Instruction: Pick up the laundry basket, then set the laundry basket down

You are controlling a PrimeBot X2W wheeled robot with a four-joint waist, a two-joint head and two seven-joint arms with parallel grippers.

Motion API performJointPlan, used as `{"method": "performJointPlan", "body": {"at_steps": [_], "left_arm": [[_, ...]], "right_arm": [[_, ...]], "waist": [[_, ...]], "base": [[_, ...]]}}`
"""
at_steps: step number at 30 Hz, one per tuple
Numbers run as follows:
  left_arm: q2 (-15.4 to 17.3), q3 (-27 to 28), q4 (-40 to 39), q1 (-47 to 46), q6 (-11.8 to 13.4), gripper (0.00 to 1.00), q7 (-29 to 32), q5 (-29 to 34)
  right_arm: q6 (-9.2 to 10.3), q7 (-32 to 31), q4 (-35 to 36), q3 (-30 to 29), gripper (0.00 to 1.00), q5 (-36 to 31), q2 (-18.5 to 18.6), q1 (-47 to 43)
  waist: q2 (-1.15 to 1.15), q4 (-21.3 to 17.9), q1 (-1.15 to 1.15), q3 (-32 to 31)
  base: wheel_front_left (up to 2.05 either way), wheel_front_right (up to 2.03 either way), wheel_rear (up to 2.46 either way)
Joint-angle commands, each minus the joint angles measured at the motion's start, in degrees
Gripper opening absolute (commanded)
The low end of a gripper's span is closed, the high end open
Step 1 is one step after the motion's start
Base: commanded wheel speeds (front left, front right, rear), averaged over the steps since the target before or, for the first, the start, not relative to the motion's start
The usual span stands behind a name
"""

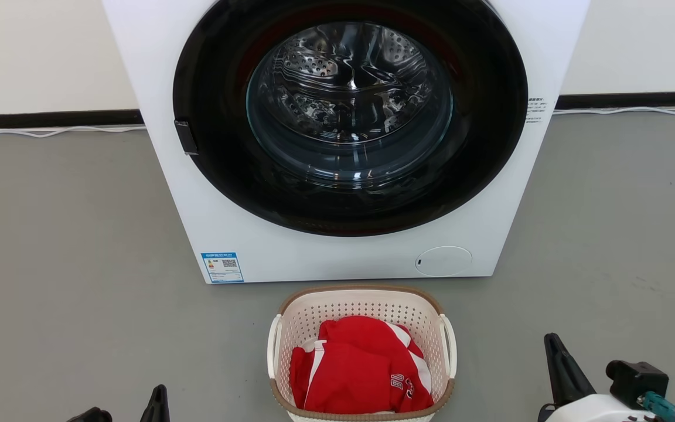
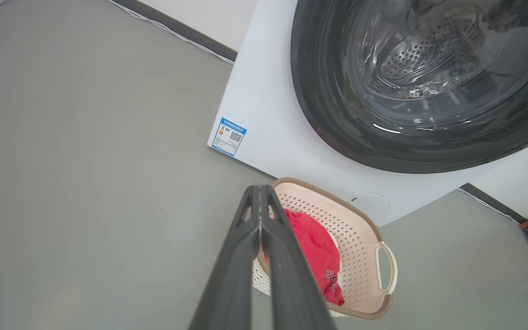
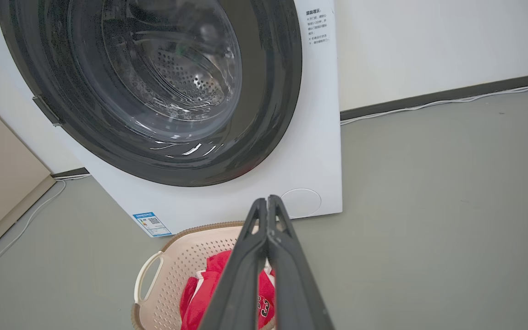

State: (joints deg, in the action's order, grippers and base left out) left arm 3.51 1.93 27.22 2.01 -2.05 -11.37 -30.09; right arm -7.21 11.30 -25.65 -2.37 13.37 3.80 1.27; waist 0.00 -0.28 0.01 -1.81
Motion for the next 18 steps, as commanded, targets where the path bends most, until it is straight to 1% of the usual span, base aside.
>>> {"method": "performJointPlan", "body": {"at_steps": [1,18], "left_arm": [[0.4,0.7,-1.9,-2.4,-0.5,0.0,0.2,-1.8],[0.2,1.3,-3.7,-3.3,-1.3,0.0,3.1,-11.6]], "right_arm": [[-0.04,-0.4,1.9,-0.3,0.0,2.1,0.3,2.1],[-0.08,-3.2,3.5,-0.9,0.0,14.5,0.1,2.5]], "waist": [[0.0,0.0,-0.01,0.0],[0.0,0.0,-0.01,0.3]], "base": [[0.0,0.0,0.0],[0.0,0.0,0.0]]}}
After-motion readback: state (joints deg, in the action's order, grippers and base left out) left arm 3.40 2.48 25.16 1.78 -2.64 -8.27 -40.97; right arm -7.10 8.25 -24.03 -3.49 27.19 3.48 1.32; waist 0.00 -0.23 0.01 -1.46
